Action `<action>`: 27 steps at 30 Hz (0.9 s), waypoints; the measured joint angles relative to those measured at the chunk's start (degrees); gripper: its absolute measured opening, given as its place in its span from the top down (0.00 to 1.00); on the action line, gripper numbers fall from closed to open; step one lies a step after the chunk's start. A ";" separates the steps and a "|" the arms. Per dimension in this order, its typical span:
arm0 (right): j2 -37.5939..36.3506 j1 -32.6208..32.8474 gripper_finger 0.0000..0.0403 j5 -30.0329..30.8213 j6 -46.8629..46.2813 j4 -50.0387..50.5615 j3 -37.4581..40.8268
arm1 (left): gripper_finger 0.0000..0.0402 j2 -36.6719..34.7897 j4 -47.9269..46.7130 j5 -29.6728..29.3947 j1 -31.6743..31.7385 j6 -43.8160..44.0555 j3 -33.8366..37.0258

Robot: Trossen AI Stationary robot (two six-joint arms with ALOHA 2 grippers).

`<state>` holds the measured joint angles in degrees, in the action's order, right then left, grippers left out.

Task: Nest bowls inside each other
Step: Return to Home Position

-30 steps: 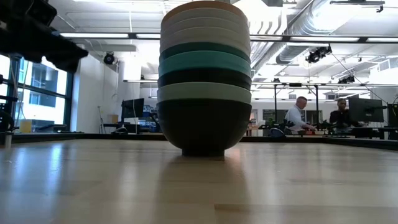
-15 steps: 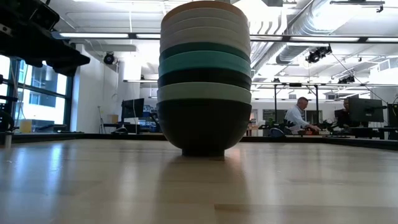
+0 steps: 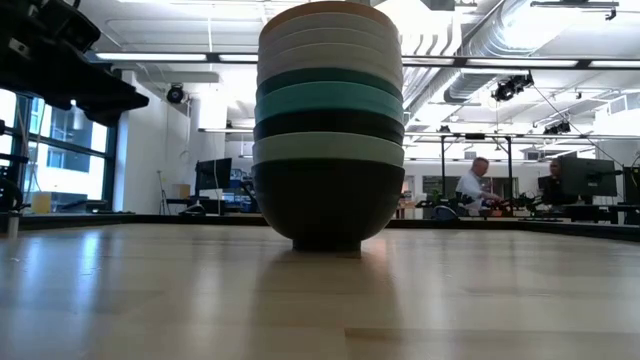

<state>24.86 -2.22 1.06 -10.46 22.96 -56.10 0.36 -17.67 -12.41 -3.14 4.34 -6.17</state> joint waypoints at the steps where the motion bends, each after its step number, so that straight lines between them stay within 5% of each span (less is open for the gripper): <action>1: 0.00 0.00 0.69 -0.02 0.00 0.00 0.00 | 0.67 0.00 -0.02 1.20 -0.04 -0.02 0.00; 14: 0.00 0.00 0.69 -0.02 0.00 -0.04 0.00 | 0.67 0.00 1.48 4.84 -0.04 -3.95 0.00; 21: 0.00 0.00 0.69 -0.57 0.43 -0.04 0.00 | 0.67 0.00 0.31 -0.50 -0.02 -0.34 -0.02; 27: 0.00 0.02 0.69 -1.11 0.44 0.24 -0.02 | 0.67 0.00 1.23 1.23 -0.02 -2.75 -0.04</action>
<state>24.86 -2.20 -0.05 -10.02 23.20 -56.12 0.36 -16.44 -11.18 -3.16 1.59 -6.22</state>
